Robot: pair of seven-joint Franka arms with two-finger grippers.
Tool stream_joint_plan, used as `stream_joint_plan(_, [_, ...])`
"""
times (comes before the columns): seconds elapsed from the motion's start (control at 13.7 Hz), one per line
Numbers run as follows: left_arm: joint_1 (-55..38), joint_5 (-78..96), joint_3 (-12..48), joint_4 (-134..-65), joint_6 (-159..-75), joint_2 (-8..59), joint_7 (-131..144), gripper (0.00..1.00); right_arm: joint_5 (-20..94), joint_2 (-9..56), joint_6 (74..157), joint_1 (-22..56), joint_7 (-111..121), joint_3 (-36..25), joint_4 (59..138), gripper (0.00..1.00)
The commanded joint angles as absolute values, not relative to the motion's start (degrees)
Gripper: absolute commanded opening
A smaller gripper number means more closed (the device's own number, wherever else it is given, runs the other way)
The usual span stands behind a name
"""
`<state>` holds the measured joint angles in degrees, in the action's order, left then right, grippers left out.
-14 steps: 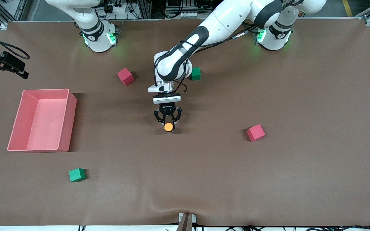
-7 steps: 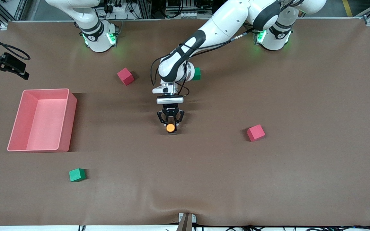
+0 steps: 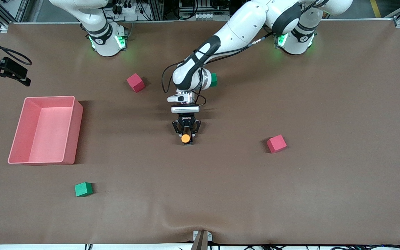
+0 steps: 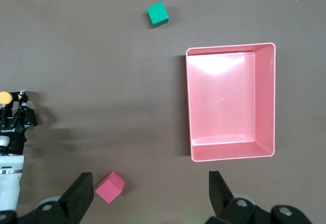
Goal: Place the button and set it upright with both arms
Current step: 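Lower the button upright and open the left gripper, then raise the left gripper away from the upright button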
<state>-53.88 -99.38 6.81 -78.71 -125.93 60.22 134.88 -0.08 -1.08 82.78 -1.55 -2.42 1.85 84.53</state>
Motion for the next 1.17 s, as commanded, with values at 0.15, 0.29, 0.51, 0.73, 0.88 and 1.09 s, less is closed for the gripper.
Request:
stream_joint_plan(0.15, [-53.7,-102.57,7.47,-75.41,-127.27,62.14,138.25,1.0,-0.18,-1.14,82.44,-2.99,-1.93,2.73,84.29,1.0])
stream_joint_plan(0.29, [-53.96,-99.08,8.87,-75.41,-127.18,61.53,137.9,1.0,-0.18,-1.14,82.44,-3.08,-1.93,2.72,84.29,1.0])
stream_joint_plan(0.51, [-54.14,-85.14,12.38,-75.32,-126.74,59.16,130.11,1.0,-0.09,-1.06,82.44,-3.16,-1.93,2.72,84.29,1.0])
stream_joint_plan(0.73, [-55.72,-72.28,12.48,-75.23,-125.95,55.47,123.86,1.0,-0.09,-0.97,82.44,-3.16,-1.93,2.73,84.29,1.0])
stream_joint_plan(0.88, [-55.64,-63.24,14.57,-75.41,-124.37,52.92,119.47,1.0,-0.09,-0.97,82.44,-3.16,-1.93,2.73,84.29,1.0])
stream_joint_plan(1.09, [-55.64,-51.19,17.22,-74.8,-113.5,49.32,108.58,1.0,-0.09,-1.05,82.35,-3.16,-1.93,2.73,84.29,1.0])
